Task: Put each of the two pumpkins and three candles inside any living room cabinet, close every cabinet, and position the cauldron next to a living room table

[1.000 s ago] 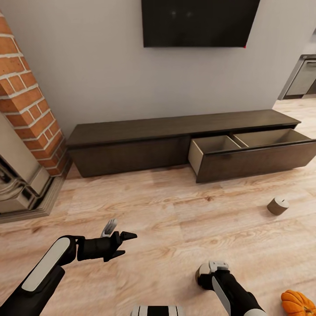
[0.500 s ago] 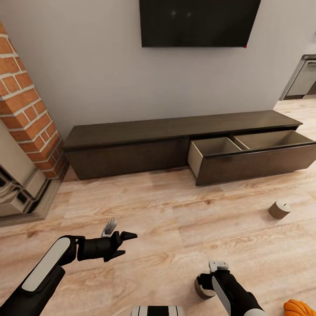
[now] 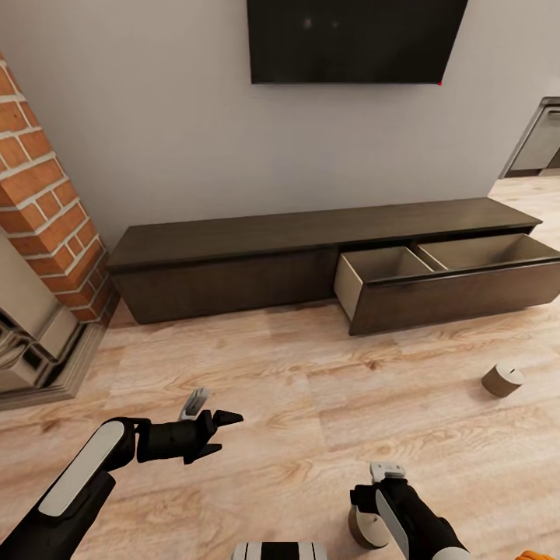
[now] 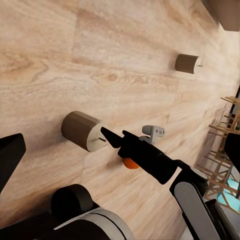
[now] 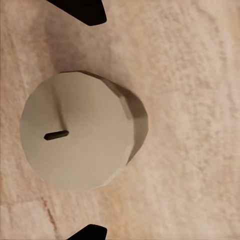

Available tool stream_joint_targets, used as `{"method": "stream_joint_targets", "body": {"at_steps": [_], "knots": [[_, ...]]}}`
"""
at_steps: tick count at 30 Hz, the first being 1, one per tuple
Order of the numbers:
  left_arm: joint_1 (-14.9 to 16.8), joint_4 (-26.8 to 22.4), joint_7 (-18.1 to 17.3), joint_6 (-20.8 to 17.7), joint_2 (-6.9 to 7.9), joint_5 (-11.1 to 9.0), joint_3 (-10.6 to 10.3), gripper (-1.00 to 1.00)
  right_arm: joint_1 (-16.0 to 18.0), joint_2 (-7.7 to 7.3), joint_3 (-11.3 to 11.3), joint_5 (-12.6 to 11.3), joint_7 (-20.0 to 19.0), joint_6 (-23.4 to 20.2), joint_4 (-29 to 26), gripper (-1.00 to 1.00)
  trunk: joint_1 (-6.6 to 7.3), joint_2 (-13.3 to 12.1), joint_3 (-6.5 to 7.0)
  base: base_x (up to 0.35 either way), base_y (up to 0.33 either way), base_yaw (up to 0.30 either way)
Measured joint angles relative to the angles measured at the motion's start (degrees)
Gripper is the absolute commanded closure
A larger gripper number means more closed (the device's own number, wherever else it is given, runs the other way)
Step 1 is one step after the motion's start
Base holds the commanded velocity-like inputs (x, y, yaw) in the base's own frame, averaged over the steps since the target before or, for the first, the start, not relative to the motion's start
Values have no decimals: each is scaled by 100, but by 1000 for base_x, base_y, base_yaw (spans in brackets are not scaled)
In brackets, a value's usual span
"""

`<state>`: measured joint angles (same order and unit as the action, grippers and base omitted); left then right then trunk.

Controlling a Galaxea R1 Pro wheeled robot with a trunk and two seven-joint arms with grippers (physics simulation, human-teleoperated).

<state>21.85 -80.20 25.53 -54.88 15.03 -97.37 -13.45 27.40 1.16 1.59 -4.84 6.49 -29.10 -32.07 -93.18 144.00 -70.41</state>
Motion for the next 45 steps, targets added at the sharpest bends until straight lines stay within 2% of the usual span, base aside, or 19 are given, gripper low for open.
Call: {"method": "stream_joint_targets", "body": {"at_steps": [9,22,30,39,45], "knots": [[0,-29,-1,-4,-3,-3,11,-100,2,0,0,4,2,0,0,-100,0,0,0,3,0,0],[0,-35,-7,-3,-4,-1,14,-100,2,-5,0,8,3,76,0,-100,-34,17,-288,0,0,0],[0,-35,-8,-2,-4,-3,14,-100,1,-9,-5,13,100,117,0,-100,-34,17,-288,0,0,0],[0,-35,-8,-8,-4,0,7,-100,1,-9,-7,14,185,252,7,-100,-57,29,-487,0,0,0],[0,-35,-9,-7,-4,-3,7,-100,1,-9,-5,16,187,255,9,-100,-57,30,-488,0,0,0]]}}
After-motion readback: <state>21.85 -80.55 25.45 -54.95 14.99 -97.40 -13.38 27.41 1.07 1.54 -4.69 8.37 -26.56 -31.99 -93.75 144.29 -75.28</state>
